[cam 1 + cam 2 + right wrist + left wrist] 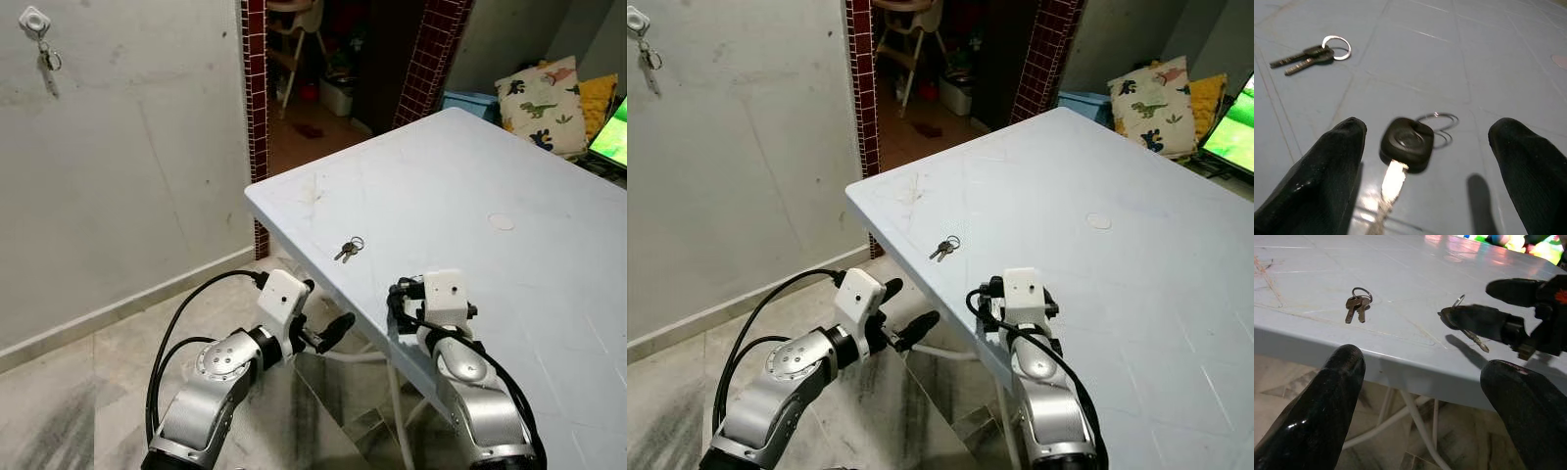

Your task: Hang keys on a hook

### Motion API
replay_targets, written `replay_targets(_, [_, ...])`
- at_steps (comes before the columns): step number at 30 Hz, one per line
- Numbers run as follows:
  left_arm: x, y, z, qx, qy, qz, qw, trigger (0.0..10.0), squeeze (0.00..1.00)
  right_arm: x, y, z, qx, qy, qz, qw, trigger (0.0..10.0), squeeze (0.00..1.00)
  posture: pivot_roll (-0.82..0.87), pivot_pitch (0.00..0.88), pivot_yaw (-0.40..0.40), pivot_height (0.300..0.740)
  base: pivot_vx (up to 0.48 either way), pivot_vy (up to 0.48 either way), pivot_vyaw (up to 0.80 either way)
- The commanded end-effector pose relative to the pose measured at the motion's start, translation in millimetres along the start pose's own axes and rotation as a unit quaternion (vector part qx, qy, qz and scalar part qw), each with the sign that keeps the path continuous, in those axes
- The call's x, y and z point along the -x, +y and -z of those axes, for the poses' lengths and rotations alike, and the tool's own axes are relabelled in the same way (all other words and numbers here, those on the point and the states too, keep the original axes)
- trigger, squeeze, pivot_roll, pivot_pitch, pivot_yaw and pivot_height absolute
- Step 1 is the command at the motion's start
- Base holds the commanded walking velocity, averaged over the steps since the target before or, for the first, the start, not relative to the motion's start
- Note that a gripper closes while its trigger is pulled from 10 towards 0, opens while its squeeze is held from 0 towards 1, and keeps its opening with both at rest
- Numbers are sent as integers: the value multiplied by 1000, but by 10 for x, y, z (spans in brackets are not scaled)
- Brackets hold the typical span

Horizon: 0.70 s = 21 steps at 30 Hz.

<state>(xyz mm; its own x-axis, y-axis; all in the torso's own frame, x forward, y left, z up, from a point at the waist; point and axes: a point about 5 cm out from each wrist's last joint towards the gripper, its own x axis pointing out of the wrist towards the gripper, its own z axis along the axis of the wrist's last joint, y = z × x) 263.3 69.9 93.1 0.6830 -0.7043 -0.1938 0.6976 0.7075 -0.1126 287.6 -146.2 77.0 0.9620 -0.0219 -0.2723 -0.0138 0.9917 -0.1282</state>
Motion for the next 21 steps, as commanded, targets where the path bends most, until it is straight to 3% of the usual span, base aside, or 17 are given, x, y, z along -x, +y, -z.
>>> replay_targets(1, [-25,-30,-60,-6,-7,4,1000,10000,0,-20,-5,26,-5,6,5,1000,10000,0,83,0,-94,740,0,0,0])
replay_targets(4, [-27,-33,-68,-6,-8,4,1000,10000,0,-41,34,64,-28,14,0,1000,10000,0,85,0,-94,740,0,0,0])
replay_targets(13, [-36,-41,-86,-11,-7,9,1000,10000,0,-138,35,129,-41,25,6,999,10000,0,96,0,-94,740,0,0,0])
replay_targets(14, [-37,-42,-85,-12,-6,9,1000,10000,0,-155,35,129,-43,24,7,999,9608,0,96,0,-94,740,0,0,0])
replay_targets(15, [-36,-41,-83,-13,-6,9,1000,10000,0,-176,38,135,-43,25,8,999,7569,0,96,0,-92,740,0,0,0])
replay_targets(16, [-36,-42,-80,-13,-5,9,1000,10000,0,-183,42,138,-43,26,8,999,4824,0,96,0,-92,740,0,0,0])
replay_targets(18, [-36,-41,-75,-14,-4,10,1000,10000,0,-194,52,138,-49,25,7,998,4471,0,99,0,-92,740,0,0,0])
replay_targets(19, [-35,-43,-72,-16,-3,11,1000,10000,0,-201,61,134,-52,24,5,998,1725,0,100,0,-91,740,0,0,0])
replay_targets(20, [-32,-45,-68,-17,-2,11,1000,10000,0,-211,73,135,-53,24,4,998,118,0,102,0,-91,740,0,0,0])
replay_targets(21, [-27,-49,-63,-19,0,12,1000,10000,0,-225,87,140,-53,26,2,998,0,0,102,0,-91,740,0,0,0])
